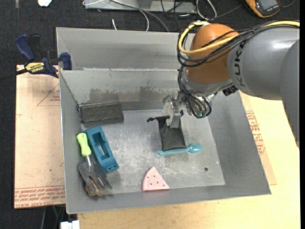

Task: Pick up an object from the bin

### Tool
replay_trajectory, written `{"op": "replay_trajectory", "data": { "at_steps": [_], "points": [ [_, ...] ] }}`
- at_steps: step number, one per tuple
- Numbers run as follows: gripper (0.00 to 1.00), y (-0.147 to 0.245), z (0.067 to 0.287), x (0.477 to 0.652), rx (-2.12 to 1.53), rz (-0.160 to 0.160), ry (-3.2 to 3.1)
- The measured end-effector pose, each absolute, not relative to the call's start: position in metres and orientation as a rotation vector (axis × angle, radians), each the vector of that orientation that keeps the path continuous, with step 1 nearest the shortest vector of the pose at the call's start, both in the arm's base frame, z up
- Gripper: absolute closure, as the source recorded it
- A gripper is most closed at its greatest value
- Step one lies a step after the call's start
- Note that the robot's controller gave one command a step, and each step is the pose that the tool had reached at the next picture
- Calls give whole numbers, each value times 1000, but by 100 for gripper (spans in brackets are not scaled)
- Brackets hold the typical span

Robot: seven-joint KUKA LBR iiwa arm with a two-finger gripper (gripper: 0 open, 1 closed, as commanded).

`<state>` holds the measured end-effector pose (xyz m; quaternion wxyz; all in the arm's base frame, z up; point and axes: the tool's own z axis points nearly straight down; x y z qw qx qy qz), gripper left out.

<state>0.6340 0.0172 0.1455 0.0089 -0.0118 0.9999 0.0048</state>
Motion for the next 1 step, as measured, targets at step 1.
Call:
{"op": "replay_trajectory", "data": {
  "at_steps": [1],
  "points": [
    [100,18,221,641,-31,15,3125]
  ]
}}
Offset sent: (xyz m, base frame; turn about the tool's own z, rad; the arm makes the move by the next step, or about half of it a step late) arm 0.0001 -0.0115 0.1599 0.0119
